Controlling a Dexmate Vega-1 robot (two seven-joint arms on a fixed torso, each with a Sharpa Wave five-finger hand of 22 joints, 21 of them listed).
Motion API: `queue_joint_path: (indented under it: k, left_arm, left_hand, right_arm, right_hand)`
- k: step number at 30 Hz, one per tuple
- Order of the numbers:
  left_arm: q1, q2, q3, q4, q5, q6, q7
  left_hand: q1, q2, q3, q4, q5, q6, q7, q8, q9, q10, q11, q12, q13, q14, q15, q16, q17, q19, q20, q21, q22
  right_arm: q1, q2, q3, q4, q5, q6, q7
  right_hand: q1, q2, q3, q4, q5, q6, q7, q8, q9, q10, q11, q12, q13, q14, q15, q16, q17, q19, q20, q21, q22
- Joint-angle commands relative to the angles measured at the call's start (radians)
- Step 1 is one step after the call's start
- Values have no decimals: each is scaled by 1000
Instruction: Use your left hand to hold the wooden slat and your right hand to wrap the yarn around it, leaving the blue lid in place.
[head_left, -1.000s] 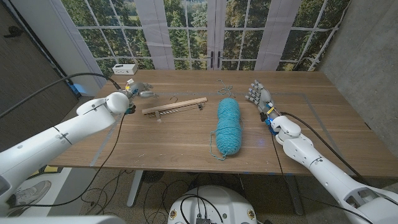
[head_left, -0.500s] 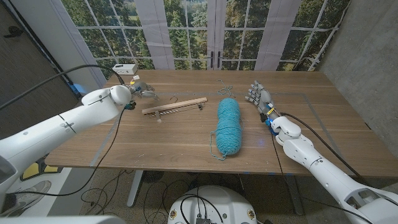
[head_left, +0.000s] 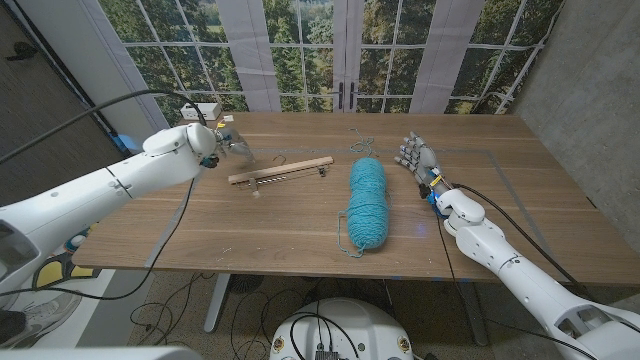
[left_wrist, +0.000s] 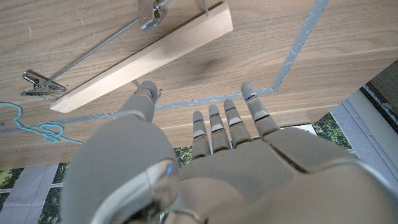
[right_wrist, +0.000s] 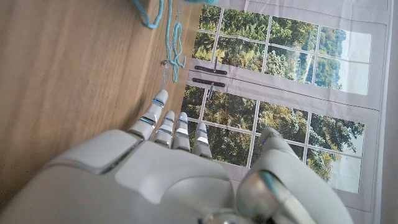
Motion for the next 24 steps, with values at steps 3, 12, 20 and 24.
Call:
queue_joint_path:
  k: [3, 12, 20, 24]
  left_arm:
    - [-111, -45, 98, 46, 145, 17, -196]
    - [-89, -68, 100, 49, 214, 0, -164]
    - [-42, -90, 85, 46, 265, 0, -96]
    - [-22, -96, 82, 40, 300, 0, -65]
  left_hand:
    - [10, -22, -26, 3, 6, 43, -2, 11, 6, 42, -10, 11, 2, 36, -13, 12, 4, 22, -16, -2, 3]
    - [14, -43, -45, 0, 9, 55, 1, 8, 6, 44, -12, 7, 2, 34, -17, 6, 1, 29, -21, -4, 3]
    - [48, -81, -73, -7, 25, 99, 4, 13, 7, 102, -28, 21, 4, 70, -40, 9, -2, 57, -23, -6, 3]
    - [63, -90, -82, -7, 31, 109, 10, 13, 8, 119, -31, 24, 5, 75, -45, 8, -2, 70, -21, -5, 3]
  right_arm:
    - [-12, 2, 6, -1, 10, 12, 4]
    - [-21, 4, 13, 9, 18, 25, 11]
    - [-18, 10, 16, 25, 26, 35, 22]
    - [-16, 14, 18, 33, 31, 34, 23]
  right_hand:
    - [-2, 6, 1, -2, -2, 11, 0, 10, 2, 11, -2, 6, 3, 5, 8, 10, 2, 14, 1, -5, 3]
    - [-6, 7, -1, -1, -3, 14, 3, 10, 2, 15, 0, 7, 3, 6, 9, 11, 2, 17, 2, -8, 3]
    - [-11, 8, -3, 0, -3, 17, 3, 10, 2, 15, 0, 7, 4, 7, 10, 12, 1, 18, 2, -10, 3]
    - [-14, 8, -5, 1, -4, 17, 3, 10, 2, 16, -1, 7, 4, 7, 10, 12, 1, 19, 2, -12, 3]
